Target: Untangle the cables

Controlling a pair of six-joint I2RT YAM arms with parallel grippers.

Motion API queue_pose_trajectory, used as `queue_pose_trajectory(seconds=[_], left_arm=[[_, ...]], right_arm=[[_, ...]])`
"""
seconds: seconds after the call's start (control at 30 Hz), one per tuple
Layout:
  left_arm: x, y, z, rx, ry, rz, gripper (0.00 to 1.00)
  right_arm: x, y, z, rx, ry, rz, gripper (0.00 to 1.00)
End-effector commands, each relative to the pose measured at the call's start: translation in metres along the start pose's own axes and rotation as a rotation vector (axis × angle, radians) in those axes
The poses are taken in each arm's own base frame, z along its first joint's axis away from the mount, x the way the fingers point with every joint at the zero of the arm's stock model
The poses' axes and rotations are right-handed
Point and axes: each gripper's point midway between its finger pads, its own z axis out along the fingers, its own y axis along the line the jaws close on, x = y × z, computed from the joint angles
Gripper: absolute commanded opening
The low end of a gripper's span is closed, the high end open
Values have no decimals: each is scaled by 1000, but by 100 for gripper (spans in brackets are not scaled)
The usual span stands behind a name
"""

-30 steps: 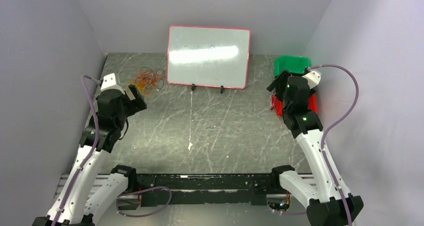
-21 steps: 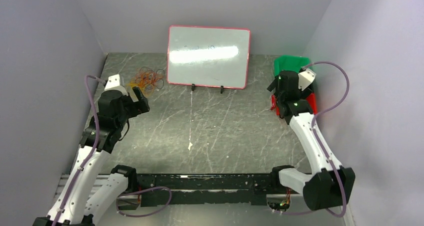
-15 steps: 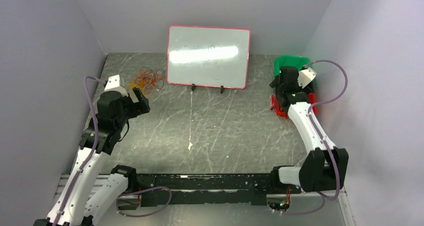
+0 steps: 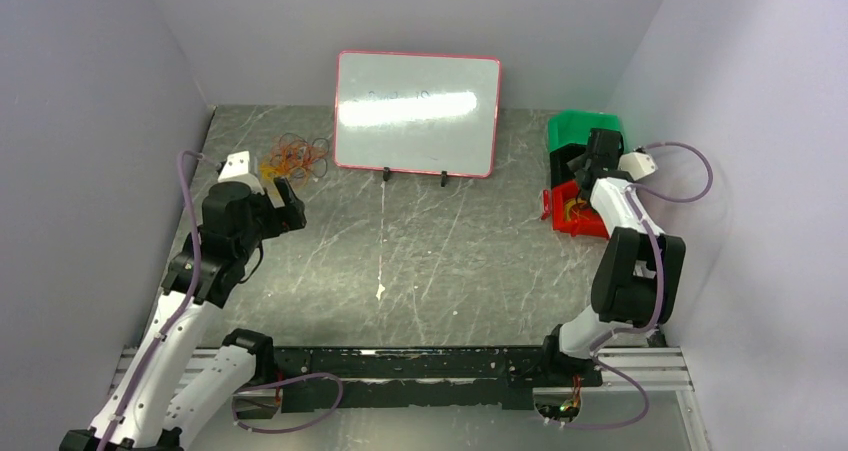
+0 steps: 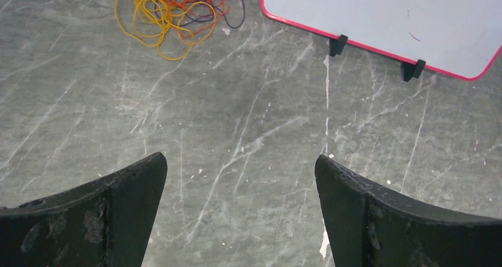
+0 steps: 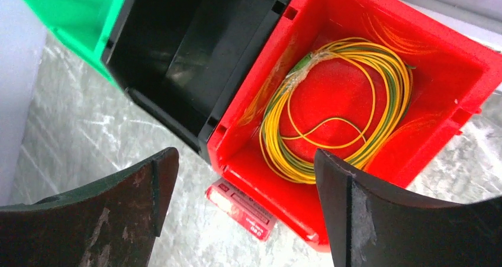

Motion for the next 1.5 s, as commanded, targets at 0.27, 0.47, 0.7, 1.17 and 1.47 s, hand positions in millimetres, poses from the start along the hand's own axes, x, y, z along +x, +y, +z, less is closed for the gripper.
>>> queue_pose_trajectory(seconds=[0.27, 0.47, 0.7, 1.17, 1.47], left_arm=[[5, -8, -8, 22, -2, 12, 100], [7, -9, -7, 18, 7, 15, 99], [8, -9, -8, 12, 7, 16, 98], [9, -9, -4, -5, 15, 28, 97], [11, -9, -3, -11, 20, 32, 97]], right_arm=[[-1, 16, 51, 10, 29, 60, 83], [2, 19, 64, 26, 36, 47, 82], [8, 22, 79, 41, 51, 36, 73], [6, 20, 92, 70, 23, 17, 40], [-13, 24, 79, 52, -35, 72, 19]])
